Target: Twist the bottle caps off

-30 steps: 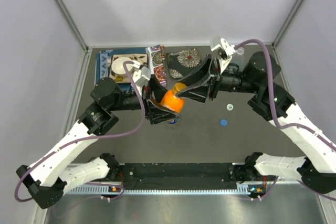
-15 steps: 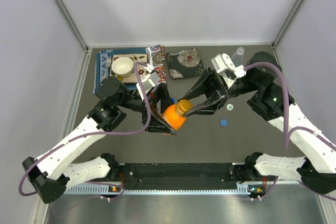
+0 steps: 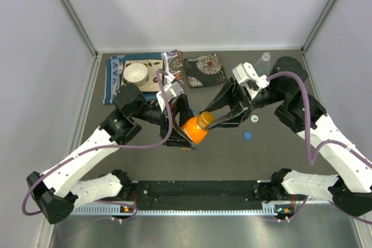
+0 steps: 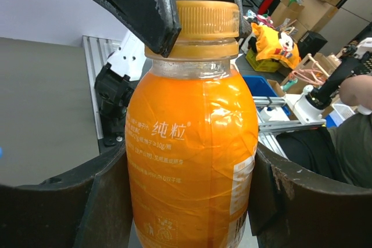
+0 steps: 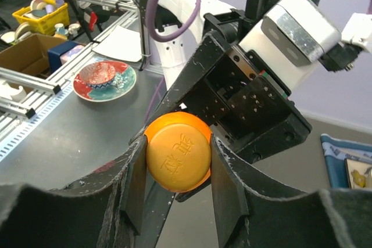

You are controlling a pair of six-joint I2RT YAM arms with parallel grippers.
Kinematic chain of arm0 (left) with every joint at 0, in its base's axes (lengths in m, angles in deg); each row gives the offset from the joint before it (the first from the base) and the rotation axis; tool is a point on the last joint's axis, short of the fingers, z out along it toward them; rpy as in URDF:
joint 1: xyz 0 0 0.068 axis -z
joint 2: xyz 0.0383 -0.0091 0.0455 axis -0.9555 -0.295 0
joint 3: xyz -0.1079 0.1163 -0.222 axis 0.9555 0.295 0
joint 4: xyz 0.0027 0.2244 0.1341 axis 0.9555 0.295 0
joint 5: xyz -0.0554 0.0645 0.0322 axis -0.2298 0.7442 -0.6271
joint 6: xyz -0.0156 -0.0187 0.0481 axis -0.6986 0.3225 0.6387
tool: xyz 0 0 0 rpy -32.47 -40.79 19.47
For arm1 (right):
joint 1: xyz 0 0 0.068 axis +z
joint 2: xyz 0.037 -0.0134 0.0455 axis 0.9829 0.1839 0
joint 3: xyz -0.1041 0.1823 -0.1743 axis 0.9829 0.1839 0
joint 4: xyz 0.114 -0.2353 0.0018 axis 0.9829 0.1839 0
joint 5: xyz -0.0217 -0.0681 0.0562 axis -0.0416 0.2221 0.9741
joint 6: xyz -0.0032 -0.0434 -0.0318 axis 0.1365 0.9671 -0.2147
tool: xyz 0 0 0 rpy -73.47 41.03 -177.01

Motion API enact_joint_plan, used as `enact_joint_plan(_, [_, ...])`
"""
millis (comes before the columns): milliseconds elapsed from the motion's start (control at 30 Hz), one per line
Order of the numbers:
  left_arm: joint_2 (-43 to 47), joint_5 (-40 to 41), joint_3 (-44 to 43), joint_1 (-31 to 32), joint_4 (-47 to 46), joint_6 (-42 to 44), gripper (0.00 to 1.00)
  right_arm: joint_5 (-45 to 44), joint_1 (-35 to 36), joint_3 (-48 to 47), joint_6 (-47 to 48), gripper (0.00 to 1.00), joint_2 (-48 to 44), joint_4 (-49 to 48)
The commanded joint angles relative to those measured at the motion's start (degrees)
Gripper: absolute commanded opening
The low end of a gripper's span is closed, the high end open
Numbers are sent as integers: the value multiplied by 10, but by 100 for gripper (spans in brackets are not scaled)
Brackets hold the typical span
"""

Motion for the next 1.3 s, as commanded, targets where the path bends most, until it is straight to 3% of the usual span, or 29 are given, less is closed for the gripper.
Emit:
enact_joint_plan(0, [15,91,-42,-7,23,79,29,-49,3,8,-28,33,-12,58])
enact_joint_plan(267, [28,133,-51,-7,98,144,30,-138,4,-19,-49,61,-22,57])
enact_joint_plan(467, [34,152,-50,-7,113,162,31,-173,4,-36,-57,75,-22,57])
enact_joint_plan(667, [49,228,-44,-4,130,192,30,-325,5,-69,-149,86,-16,11])
enact_joint_plan(733, [53,272,-38,2,129,206,30,-358,5,-82,-211,91,-9,-10])
enact_joint_plan(900, [52,385,-46,41,151,260,30,-484,17,-113,-290,92,19,16])
enact_joint_plan(1033, [48,566,-55,99,179,316,31,-559,33,-128,-324,92,36,57])
enact_joint_plan(1267, [34,786,-53,163,171,359,31,-643,55,-132,-355,92,56,120])
